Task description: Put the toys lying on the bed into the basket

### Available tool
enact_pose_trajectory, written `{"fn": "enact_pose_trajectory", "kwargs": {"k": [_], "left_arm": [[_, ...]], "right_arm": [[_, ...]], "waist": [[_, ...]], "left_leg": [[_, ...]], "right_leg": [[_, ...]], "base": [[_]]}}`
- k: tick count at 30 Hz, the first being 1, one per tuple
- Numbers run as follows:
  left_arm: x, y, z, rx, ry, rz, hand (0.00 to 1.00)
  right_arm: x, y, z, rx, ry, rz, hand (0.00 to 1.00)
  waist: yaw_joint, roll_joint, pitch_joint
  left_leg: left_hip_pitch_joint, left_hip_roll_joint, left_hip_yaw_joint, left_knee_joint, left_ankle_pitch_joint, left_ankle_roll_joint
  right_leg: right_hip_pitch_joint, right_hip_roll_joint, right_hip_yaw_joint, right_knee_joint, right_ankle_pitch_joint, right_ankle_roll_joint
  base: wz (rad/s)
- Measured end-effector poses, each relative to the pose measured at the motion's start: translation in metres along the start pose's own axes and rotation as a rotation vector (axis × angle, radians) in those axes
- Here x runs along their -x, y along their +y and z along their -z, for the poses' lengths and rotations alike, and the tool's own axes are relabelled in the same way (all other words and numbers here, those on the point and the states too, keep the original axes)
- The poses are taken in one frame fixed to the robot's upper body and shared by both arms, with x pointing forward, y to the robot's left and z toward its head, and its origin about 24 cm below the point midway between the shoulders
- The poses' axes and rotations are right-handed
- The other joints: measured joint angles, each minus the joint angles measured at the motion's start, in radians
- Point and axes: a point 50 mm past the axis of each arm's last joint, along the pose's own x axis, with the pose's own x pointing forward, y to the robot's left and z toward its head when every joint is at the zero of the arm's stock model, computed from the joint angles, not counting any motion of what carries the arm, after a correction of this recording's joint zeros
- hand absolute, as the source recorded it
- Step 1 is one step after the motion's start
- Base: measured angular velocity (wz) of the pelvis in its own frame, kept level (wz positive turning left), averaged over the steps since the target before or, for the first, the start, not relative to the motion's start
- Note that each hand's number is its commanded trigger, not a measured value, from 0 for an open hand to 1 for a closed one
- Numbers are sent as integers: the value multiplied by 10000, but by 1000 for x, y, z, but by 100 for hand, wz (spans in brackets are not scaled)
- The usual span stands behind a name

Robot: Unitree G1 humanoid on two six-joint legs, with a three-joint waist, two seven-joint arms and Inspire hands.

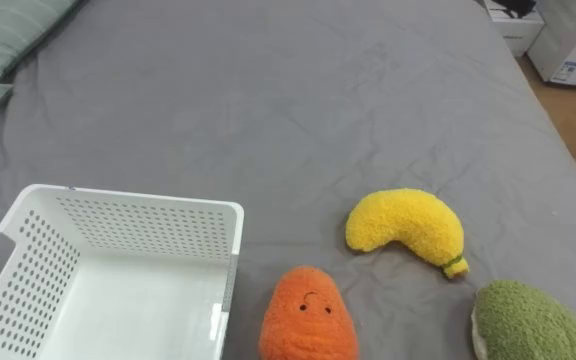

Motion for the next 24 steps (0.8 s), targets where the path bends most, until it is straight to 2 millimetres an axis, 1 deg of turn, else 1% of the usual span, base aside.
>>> {"fn": "enact_pose_trajectory", "kwargs": {"k": [10,14,19,23,24], "left_arm": [[0,0,0,29,-8,4,0],[0,-1,0,28,40,42,0],[1,1,5,40,233,97,0],[1,2,7,254,305,38,0],[1,2,7,277,327,21,0]], "right_arm": [[0,0,0,-424,36,-96,0],[0,0,0,-522,56,20,0],[1,-2,9,-1311,312,164,0],[1,-3,12,-2093,471,293,0],[1,-4,13,-2300,492,354,0]], "waist": [[-10,17,-5],[-36,18,-22],[-70,73,-33],[-300,26,-40],[-337,-5,-60]], "left_leg": [[-23,7,5,-12,-1,-1],[-9,8,5,-12,0,-1],[46,12,11,-20,0,-1],[39,9,10,-29,-3,0],[41,7,12,-29,-2,1]], "right_leg": [[-11,8,19,-8,-1,1],[4,9,20,-6,0,0],[48,10,10,28,1,-1],[29,6,-1,33,-2,1],[24,6,22,36,-2,1]], "base": [[0],[0],[0],[0],[0]]}}
